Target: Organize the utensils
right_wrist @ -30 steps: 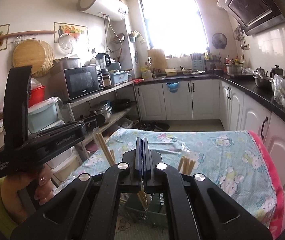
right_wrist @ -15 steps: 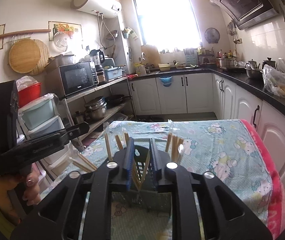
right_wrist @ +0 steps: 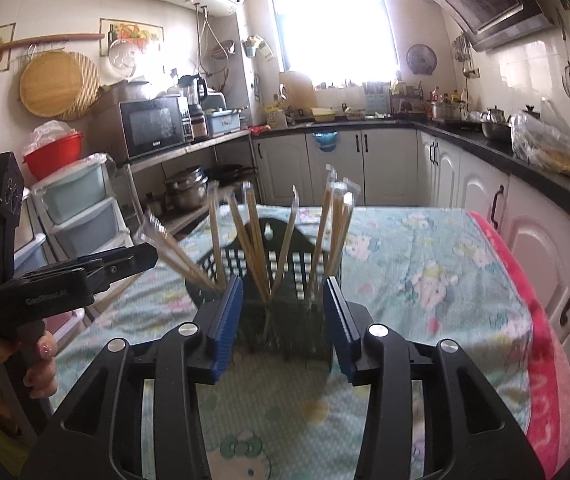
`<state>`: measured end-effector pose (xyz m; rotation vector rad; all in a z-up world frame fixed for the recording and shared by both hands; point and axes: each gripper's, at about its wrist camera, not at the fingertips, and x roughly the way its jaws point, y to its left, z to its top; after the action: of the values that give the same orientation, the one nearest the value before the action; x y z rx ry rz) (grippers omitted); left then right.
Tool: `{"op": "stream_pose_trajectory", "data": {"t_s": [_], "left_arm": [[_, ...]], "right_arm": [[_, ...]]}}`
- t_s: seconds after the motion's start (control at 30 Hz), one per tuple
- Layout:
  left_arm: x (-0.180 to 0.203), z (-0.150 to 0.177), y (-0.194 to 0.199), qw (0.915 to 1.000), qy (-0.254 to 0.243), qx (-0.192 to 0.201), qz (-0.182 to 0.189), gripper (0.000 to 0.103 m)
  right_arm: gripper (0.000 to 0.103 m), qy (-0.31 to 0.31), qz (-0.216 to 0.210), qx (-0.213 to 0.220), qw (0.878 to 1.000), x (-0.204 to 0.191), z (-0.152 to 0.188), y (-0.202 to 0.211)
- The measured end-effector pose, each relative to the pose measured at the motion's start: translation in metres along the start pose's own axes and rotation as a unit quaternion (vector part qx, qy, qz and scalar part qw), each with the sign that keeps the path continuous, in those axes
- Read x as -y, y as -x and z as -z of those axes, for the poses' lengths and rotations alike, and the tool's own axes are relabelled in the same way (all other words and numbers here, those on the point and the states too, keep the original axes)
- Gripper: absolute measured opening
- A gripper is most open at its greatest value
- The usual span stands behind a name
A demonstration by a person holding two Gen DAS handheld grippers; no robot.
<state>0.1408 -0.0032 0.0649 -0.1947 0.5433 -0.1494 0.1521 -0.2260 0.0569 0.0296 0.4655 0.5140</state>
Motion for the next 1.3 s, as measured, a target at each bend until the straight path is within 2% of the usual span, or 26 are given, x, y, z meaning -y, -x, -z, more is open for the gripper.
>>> {"op": "stream_pose_trajectory", "data": {"t_s": [0.17,0.23,0.33,0.47,0.57,0.73,0.87,0.9,1.07,1.3], "left_arm": [[-0.002,0.023,0.002,0.9999,0.004,-0.014,-0.005,0.074],[0.000,0.033,0.004,0.9999,0.001,-0.013,-0.008,0.085],[-0.001,0.048,0.004,0.9998,0.000,-0.018,-0.010,0.091],[-0.002,0.066,-0.001,0.9993,0.004,-0.030,-0.020,0.092],[-0.006,0.081,-0.002,0.9993,0.013,-0.027,-0.023,0.092],[-0.007,0.107,-0.005,0.9991,0.008,-0.010,-0.041,0.092],[-0.007,0.116,-0.002,0.9983,0.002,0.016,-0.056,0.092],[-0.006,0.118,-0.001,0.9979,-0.002,0.025,-0.059,0.092],[-0.002,0.126,0.004,0.9957,-0.018,0.049,-0.077,0.092],[-0.006,0.128,0.016,0.9934,-0.007,0.080,-0.082,0.092]], "right_arm": [[0.049,-0.007,0.004,-0.018,1.000,0.001,0.024,0.005],[0.051,-0.010,0.005,-0.025,1.000,0.002,0.032,0.005],[0.054,-0.013,0.009,-0.037,0.999,0.002,0.045,0.006],[0.062,-0.016,0.020,-0.046,0.999,0.004,0.063,0.008],[0.071,-0.024,0.026,-0.046,0.998,0.008,0.076,0.010],[0.088,-0.022,0.048,-0.018,0.998,0.009,0.096,0.016],[0.089,-0.019,0.058,0.010,0.998,0.009,0.107,0.023],[0.092,-0.020,0.058,0.015,0.998,0.009,0.109,0.025],[0.095,-0.042,0.052,0.020,0.998,0.009,0.123,0.031],[0.095,-0.012,0.080,0.042,0.996,-0.001,0.139,0.036]]}}
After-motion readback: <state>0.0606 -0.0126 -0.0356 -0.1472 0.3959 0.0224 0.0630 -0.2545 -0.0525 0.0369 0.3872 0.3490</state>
